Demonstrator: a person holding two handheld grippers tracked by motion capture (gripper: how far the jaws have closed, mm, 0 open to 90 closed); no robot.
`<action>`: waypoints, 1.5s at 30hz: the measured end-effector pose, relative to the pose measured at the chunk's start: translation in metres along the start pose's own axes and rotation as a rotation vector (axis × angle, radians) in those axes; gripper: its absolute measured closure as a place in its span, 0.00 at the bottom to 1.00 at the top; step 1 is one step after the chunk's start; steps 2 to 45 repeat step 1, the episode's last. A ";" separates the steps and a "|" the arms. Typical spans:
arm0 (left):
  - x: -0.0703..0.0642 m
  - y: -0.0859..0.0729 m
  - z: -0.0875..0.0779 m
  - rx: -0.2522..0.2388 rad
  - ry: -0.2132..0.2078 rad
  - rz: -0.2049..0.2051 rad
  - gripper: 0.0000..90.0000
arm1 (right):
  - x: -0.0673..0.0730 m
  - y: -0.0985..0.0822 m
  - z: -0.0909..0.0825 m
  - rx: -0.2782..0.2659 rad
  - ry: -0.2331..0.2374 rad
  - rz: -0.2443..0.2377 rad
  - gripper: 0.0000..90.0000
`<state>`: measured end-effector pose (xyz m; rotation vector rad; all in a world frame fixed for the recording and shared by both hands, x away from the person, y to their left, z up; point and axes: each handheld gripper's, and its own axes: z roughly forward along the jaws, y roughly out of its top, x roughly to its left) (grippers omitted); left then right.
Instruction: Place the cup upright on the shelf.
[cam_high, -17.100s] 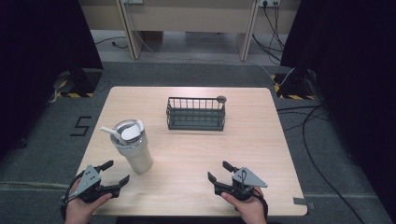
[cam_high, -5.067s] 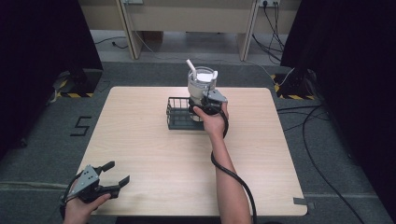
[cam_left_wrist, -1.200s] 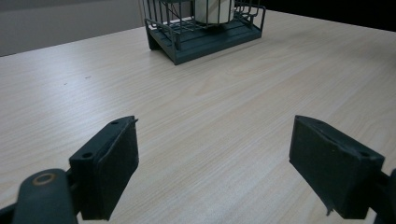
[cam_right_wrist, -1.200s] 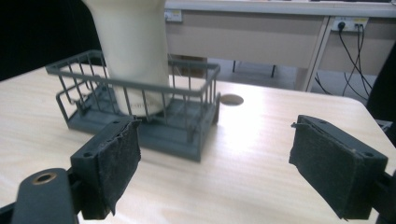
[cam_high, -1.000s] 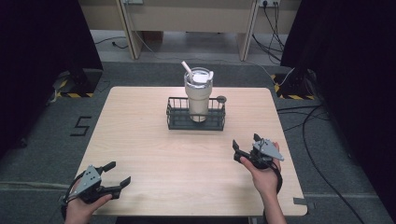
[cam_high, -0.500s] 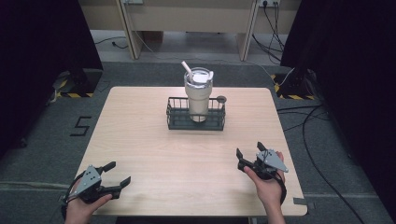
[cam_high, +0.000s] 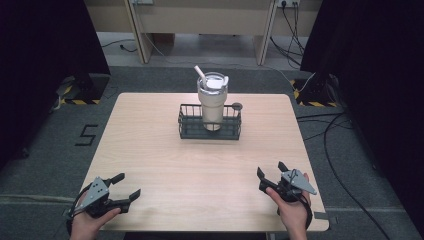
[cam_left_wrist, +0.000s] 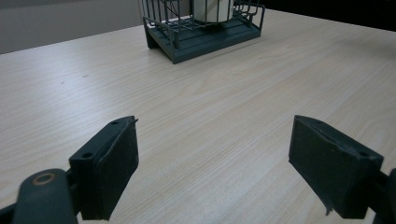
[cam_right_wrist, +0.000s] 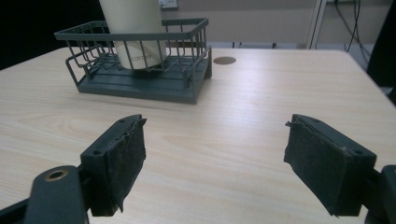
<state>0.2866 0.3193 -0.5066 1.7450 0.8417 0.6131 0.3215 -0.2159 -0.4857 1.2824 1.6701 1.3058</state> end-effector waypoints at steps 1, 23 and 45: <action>0.000 0.000 0.000 0.000 -0.001 0.001 0.17 | -0.001 -0.001 -0.001 0.004 0.003 0.018 0.22; 0.000 0.000 0.000 0.000 -0.001 0.001 0.17 | -0.001 -0.001 -0.001 0.004 0.003 0.018 0.22; 0.000 0.000 0.000 0.000 -0.001 0.001 0.17 | -0.001 -0.001 -0.001 0.004 0.003 0.018 0.22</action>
